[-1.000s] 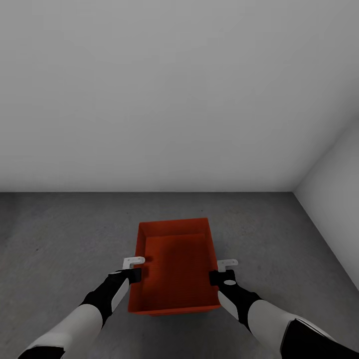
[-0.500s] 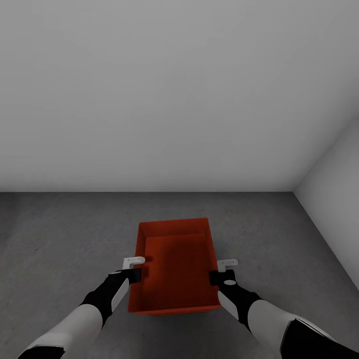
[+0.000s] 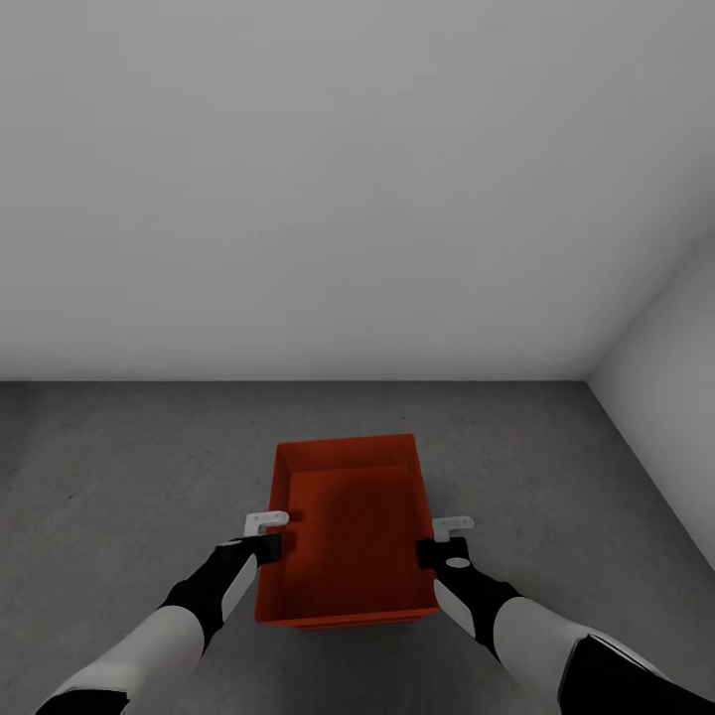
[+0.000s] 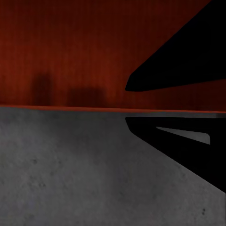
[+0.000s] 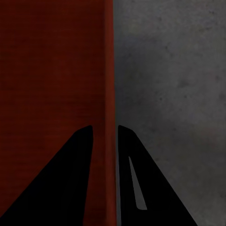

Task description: Move the two storage containers from the living room to the garage. In the garage, place one container on the floor and stack the other container on top of it (either order is fine).

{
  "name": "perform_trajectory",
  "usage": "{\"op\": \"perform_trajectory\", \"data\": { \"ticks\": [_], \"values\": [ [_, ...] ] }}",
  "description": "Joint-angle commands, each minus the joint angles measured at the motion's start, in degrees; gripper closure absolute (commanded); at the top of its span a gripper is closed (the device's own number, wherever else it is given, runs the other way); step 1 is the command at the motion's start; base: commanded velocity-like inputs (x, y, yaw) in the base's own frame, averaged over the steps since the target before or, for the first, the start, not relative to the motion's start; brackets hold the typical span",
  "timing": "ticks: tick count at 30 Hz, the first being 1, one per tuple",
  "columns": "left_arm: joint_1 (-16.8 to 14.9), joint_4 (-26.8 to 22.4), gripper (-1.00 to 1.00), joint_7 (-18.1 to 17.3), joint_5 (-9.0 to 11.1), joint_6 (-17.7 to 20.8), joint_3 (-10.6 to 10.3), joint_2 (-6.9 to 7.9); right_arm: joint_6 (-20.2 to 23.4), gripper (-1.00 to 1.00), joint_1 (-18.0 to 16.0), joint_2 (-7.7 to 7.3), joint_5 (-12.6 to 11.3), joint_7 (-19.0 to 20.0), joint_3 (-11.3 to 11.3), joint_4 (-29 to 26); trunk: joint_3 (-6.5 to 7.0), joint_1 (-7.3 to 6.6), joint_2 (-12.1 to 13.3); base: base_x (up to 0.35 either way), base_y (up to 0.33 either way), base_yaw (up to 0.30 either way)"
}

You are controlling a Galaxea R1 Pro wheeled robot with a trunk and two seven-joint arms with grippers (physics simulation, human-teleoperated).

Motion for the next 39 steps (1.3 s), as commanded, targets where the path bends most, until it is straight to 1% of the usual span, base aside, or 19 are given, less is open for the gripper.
{"op": "perform_trajectory", "data": {
  "ticks": [1, 39],
  "values": [
    [0.0, -0.1, 1.0, 0.9, 0.7, 0.4, 0.4, 0.16, -0.1, 1.0, 0.0, -1.93, 0.4, -0.8, -2.5, -0.2, -0.23, 0.23, -0.5, 0.0, 0.0, 0.0],
    [0.0, 0.0, 1.0, 0.9, 0.7, 0.3, 0.4, 0.16, -0.1, 1.0, 0.0, -1.93, 0.4, -0.8, -2.5, -0.3, -7.05, 8.57, -15.7, 0.0, 0.0, 0.0]
  ]
}}
